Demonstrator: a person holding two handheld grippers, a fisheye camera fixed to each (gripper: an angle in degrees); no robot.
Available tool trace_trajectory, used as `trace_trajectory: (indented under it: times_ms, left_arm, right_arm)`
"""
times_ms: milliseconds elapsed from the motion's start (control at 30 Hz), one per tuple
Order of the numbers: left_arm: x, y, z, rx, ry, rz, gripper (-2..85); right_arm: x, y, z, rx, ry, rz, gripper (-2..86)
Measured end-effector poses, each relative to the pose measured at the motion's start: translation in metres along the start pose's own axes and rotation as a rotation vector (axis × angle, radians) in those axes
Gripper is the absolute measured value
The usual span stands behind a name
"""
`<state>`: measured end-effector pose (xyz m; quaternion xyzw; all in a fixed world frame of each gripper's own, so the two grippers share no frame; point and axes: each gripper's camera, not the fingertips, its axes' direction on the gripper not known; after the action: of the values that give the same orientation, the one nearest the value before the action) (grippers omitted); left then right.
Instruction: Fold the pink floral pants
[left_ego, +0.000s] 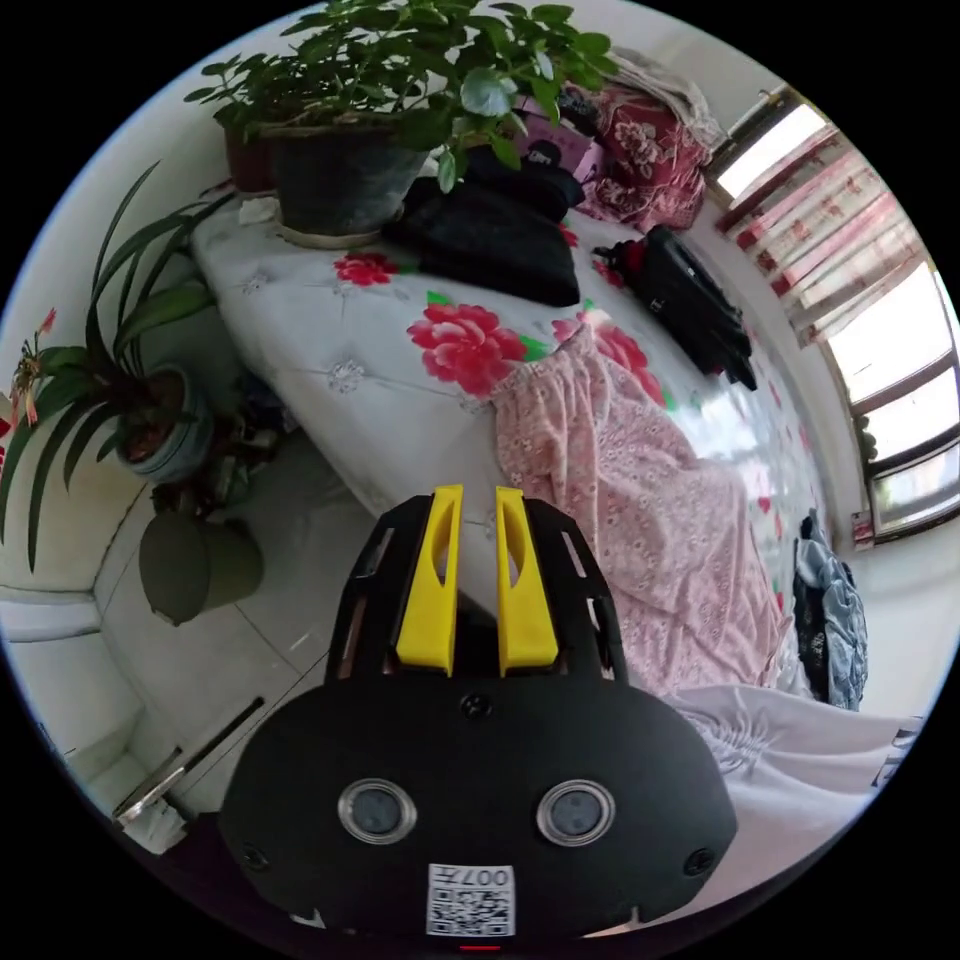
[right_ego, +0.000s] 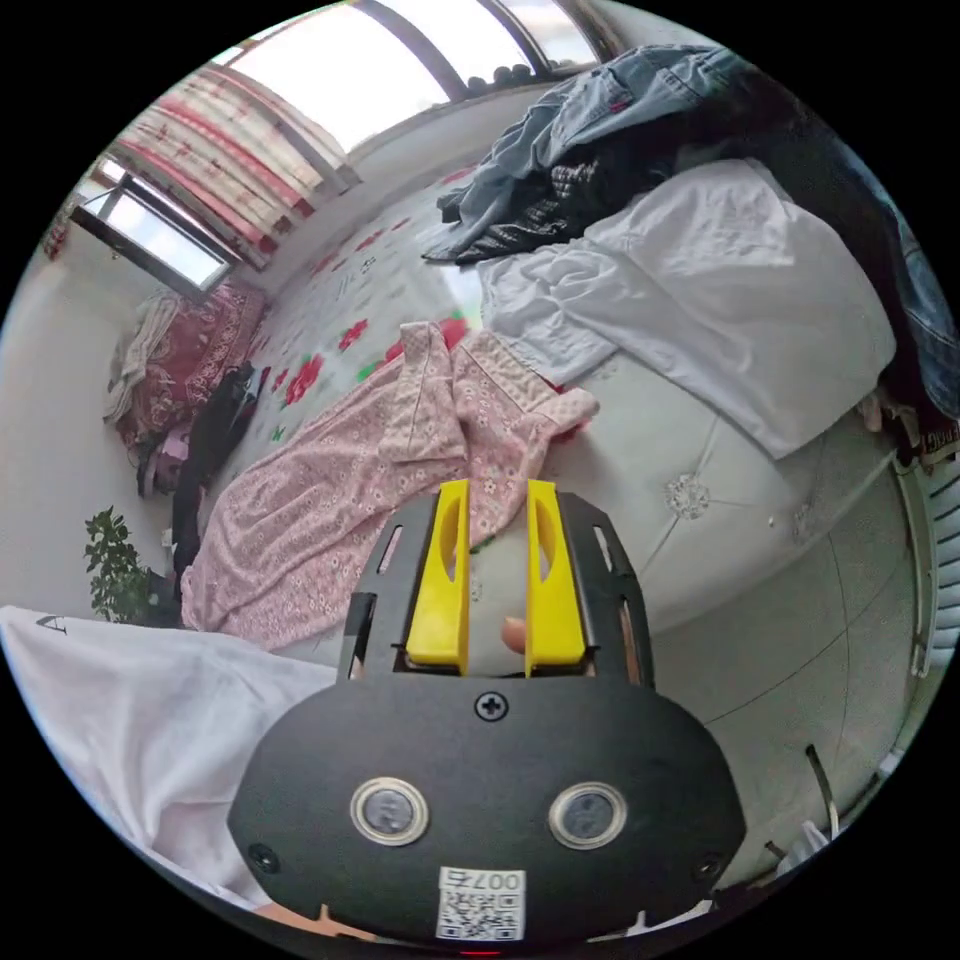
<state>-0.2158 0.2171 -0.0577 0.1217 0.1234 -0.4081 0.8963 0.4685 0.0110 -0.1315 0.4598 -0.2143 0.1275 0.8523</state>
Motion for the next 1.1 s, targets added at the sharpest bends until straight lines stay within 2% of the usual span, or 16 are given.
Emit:
trace_trajectory:
  times_ms: [200,333,433,567,633,700,867,967,1100]
  left_arm:
    - [0.051,-0.021,0.018,-0.002,0.053,0.126,8.1]
    - [0.079,-0.020,0.031,-0.025,0.007,0.187,8.2]
    - [0.089,-0.014,0.028,-0.025,-0.019,0.227,8.0]
    - [0.077,-0.005,0.014,-0.002,-0.032,0.206,7.8]
    - [0.068,-0.002,0.010,0.005,-0.028,0.178,7.8]
    - [0.059,-0.001,0.009,0.012,-0.018,0.146,7.9]
    - [0.060,-0.023,0.012,0.038,0.027,0.112,8.4]
    - [0.071,-0.051,0.024,0.030,0.028,0.113,9.5]
    - [0.085,-0.089,0.070,-0.124,-0.141,0.120,7.5]
  right_arm:
    - [-0.063,-0.043,0.045,-0.065,0.043,-0.345,5.9]
    - [-0.072,-0.056,0.090,-0.188,0.108,-0.410,5.3]
    - [-0.052,-0.067,0.078,-0.174,0.165,-0.369,2.4]
    - [0.012,-0.075,-0.026,0.082,0.064,-0.224,0.3]
    - [0.056,-0.072,-0.062,0.146,0.000,-0.122,0.1]
    - [0.117,-0.063,-0.073,0.123,-0.060,0.035,-0.1]
    - [0.191,-0.046,-0.048,0.022,-0.159,0.240,-0.2]
    - [0.202,-0.047,-0.047,0.050,-0.208,0.265,-0.2]
    - [0.205,-0.065,-0.049,0.023,-0.253,0.257,-0.2]
